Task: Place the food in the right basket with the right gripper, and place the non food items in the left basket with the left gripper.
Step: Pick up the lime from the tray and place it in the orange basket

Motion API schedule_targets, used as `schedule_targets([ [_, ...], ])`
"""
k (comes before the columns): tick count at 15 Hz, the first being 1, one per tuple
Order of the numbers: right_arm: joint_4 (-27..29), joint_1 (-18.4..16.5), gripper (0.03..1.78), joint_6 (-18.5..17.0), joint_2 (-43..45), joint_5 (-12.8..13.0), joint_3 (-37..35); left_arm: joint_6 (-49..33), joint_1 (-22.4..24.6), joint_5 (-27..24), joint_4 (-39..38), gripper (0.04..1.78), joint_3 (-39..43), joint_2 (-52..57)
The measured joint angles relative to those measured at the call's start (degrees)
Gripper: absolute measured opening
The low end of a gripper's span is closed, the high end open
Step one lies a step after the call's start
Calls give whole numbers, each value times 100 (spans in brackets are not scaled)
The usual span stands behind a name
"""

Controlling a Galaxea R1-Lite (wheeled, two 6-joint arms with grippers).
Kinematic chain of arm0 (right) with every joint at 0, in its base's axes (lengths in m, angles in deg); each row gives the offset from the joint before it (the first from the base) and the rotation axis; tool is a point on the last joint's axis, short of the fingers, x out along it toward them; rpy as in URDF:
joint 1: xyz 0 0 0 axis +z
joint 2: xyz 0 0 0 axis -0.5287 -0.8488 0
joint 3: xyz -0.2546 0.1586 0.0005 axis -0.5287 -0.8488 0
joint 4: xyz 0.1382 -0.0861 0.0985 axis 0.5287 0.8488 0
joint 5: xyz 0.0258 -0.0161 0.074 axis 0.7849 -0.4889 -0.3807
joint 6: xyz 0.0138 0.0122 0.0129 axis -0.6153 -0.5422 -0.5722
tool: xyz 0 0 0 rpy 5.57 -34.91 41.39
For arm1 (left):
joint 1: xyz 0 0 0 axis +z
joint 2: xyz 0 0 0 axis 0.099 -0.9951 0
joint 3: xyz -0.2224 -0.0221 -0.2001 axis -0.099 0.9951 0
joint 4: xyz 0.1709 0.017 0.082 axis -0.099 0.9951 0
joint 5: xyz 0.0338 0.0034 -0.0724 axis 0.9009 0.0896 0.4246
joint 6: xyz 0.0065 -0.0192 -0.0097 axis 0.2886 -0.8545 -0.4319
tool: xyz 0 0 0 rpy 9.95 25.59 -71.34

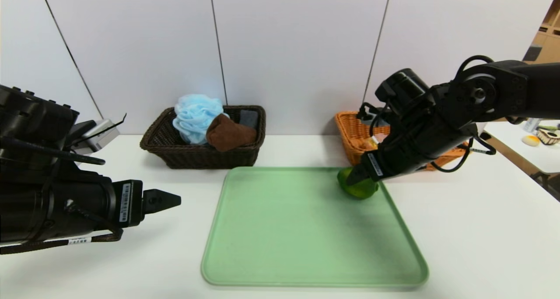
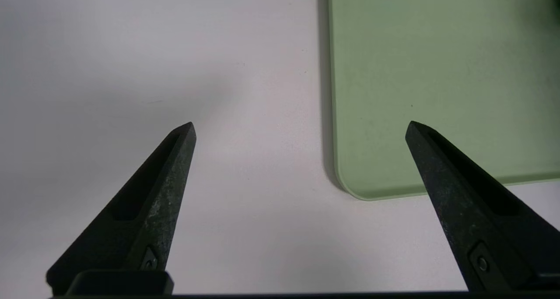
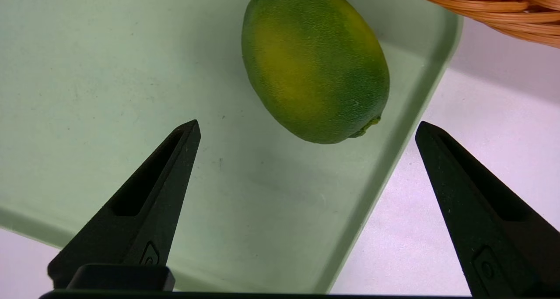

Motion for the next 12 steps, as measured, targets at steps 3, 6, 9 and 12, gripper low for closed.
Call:
schedule_targets([
  [3,5,-111,170,210,-39,-107,11,-2,-1,10,-2,169,-20,-27],
  [6,-4,-188,170,482,-117,-123,46,0,-6,10,-46,169,-48,-77],
  [9,-2,-205,170,581,-246,-126,179,-9,-11,-6,-265,169,-52,-143],
  [12,7,-188,170,695,-296,-126,207,-6,-9,-6,-278,169,-50,-176],
])
